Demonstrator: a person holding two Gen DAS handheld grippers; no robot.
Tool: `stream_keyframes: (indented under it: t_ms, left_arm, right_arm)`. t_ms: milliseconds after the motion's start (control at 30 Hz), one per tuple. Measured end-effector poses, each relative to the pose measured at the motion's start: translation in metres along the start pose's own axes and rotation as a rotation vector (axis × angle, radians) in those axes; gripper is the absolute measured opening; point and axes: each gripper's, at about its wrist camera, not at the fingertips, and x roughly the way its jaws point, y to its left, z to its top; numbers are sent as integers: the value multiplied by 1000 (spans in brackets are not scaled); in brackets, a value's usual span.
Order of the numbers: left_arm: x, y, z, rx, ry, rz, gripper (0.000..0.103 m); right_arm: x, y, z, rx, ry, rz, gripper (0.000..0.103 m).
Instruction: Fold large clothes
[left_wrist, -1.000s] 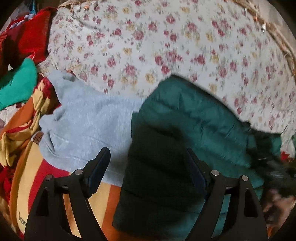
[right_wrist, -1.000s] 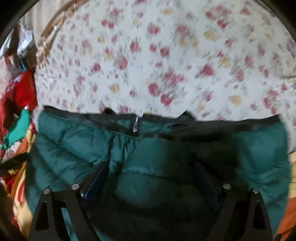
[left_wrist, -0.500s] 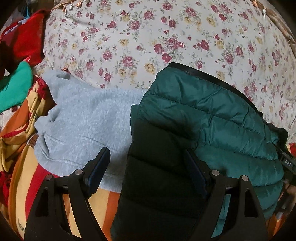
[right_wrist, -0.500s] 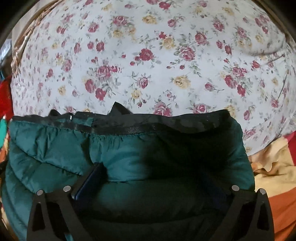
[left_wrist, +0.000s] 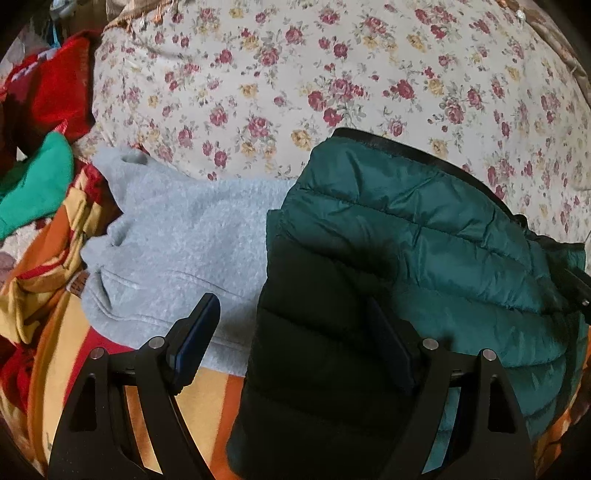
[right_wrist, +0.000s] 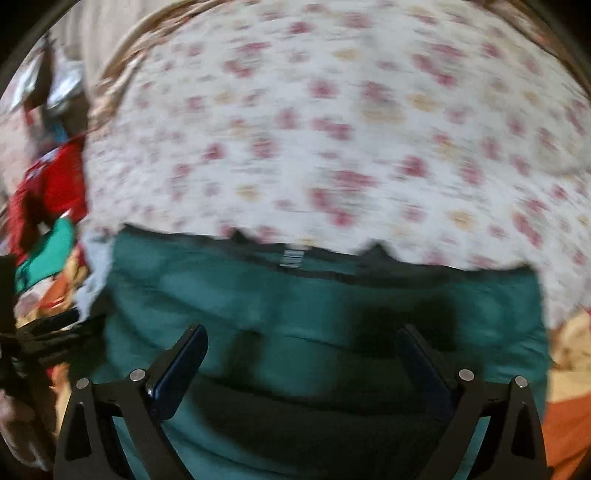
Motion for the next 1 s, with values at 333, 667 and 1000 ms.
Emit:
stream_keyframes:
  t_ms: [333,667,1000]
  left_arm:
    - [6,1,0,6,9,-7,82]
    - [13,-3,-3,8,15,-6,82]
    - [14,-2,-7,-6,3,0,86]
  right_arm:
    - [92,45,17,11,119,37,81]
    - [57,26,10,61,83,96,82]
    - [-19,-81,-17,115,-23,-201,82]
